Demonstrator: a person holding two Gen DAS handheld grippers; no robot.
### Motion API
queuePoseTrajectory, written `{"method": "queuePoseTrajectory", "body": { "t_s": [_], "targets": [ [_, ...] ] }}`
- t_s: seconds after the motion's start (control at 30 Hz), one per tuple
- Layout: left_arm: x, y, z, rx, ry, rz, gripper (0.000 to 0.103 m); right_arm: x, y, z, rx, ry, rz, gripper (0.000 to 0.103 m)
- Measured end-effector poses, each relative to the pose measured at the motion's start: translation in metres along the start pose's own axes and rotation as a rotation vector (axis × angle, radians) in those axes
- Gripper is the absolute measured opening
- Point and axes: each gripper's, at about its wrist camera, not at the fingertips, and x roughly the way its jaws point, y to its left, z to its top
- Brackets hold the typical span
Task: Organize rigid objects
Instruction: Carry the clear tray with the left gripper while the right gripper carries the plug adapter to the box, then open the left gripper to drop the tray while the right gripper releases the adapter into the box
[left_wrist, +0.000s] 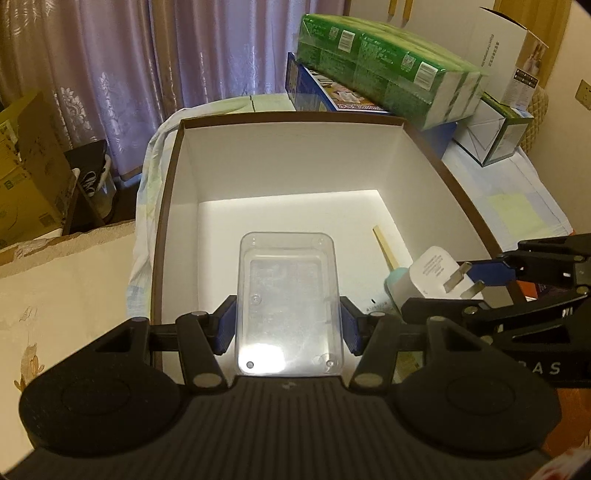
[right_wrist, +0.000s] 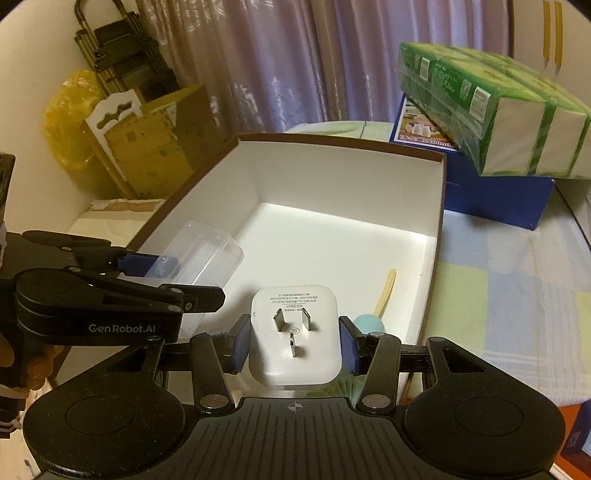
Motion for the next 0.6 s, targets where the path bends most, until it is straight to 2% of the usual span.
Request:
{"method": "queuePoseTrajectory", "body": {
  "t_s": [0.27,0.6],
  "targets": [
    [0.011,0.005,0.007,0.006,0.001,-0.009,0.058,0.013,-0.001,0.007,0.004,0.014,-0.020,0.046],
    [0.008,0.010,0.010,-0.003,0.007,0.013,0.058,0.014,0.006,0.010,-0.037,0.004,-0.033,0.046]
  ]
}}
